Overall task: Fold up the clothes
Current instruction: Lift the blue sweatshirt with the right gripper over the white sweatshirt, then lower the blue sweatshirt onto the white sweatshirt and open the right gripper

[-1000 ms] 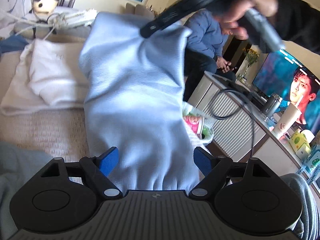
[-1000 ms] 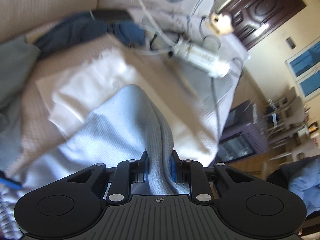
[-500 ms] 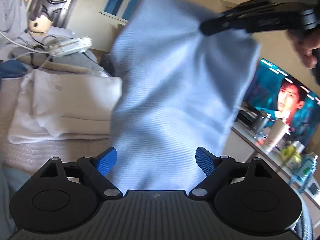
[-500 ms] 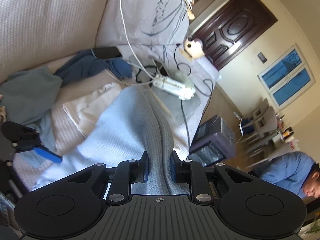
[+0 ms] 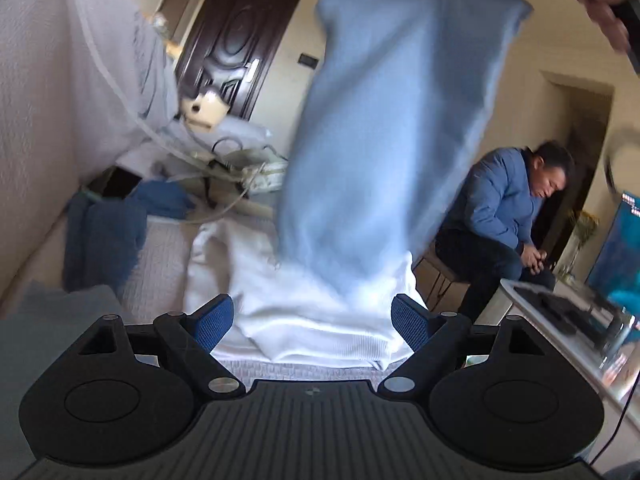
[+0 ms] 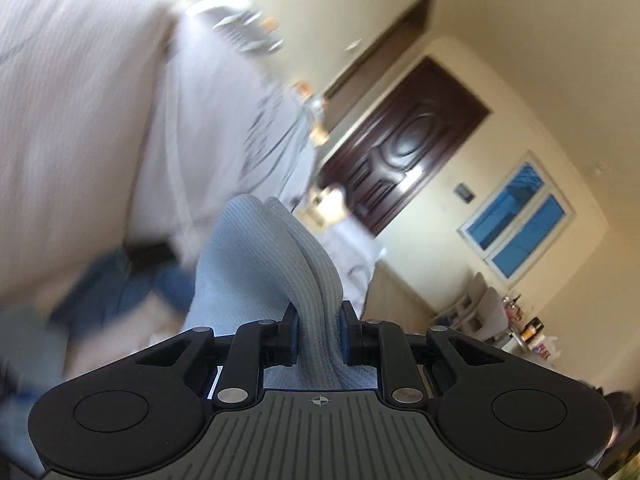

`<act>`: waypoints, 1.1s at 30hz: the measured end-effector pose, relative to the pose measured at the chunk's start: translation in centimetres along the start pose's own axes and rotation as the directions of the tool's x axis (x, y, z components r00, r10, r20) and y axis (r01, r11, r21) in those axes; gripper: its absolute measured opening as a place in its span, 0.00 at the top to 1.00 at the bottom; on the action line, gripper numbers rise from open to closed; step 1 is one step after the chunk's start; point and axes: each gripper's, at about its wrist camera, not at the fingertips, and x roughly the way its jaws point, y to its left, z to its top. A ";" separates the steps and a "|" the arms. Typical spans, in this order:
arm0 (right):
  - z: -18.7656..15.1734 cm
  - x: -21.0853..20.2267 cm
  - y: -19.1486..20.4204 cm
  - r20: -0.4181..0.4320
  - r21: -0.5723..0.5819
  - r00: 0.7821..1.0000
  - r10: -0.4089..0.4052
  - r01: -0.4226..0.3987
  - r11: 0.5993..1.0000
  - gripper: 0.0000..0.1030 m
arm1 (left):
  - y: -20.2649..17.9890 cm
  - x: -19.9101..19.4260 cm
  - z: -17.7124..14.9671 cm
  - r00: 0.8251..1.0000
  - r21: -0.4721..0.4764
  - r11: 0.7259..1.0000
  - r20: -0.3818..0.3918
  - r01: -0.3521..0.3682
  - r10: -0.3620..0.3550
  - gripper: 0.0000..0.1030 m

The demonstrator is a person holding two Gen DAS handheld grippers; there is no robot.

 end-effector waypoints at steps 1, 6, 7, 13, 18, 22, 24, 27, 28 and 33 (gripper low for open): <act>1.0 0.7 -1.1 0.009 0.065 1.000 -0.005 0.004 0.998 0.81 | 0.3 0.4 0.0 1.000 -0.019 1.000 -0.015 0.000 0.000 0.18; 2.2 5.1 -7.5 -0.046 0.432 0.999 -0.011 0.029 0.901 0.81 | 0.2 2.1 -1.1 0.997 -0.005 1.000 -0.082 -0.011 0.011 0.18; 1.2 6.3 -8.8 -0.086 0.506 0.996 0.010 0.035 0.862 0.81 | 0.2 2.3 -1.3 0.996 -0.002 1.000 -0.092 -0.010 0.010 0.18; -14.7 15.8 -10.8 -0.361 0.800 0.890 0.277 0.143 0.583 0.81 | 0.3 2.8 -2.3 0.991 -0.003 1.000 -0.136 -0.002 0.002 0.18; -24.3 20.9 -7.3 -0.551 0.721 0.793 0.260 0.295 0.627 0.81 | 0.6 3.5 -2.6 0.988 0.001 1.000 -0.152 -0.013 0.013 0.18; -24.7 20.6 -8.4 -0.523 0.735 0.807 0.275 0.263 0.625 0.80 | 1.2 4.5 -3.1 0.982 -0.027 0.999 -0.190 -0.017 0.011 0.18; -23.8 19.9 -8.7 -0.500 0.736 0.818 0.285 0.228 0.638 0.80 | 1.3 4.7 -3.4 0.980 -0.024 0.999 -0.199 -0.026 0.021 0.18; -23.5 19.5 -8.6 -0.509 0.727 0.813 0.284 0.229 0.647 0.72 | 1.5 4.3 -3.1 0.982 -0.032 0.999 -0.185 -0.035 0.029 0.18; -23.6 19.6 -8.3 -0.524 0.716 0.804 0.280 0.238 0.656 0.71 | 1.6 4.2 -3.0 0.984 -0.037 0.999 -0.178 -0.036 0.028 0.18; -22.6 18.6 -6.7 -0.543 0.605 0.808 0.228 0.189 0.773 0.63 | 2.4 3.6 -2.1 0.988 -0.076 0.996 -0.149 -0.042 0.030 0.18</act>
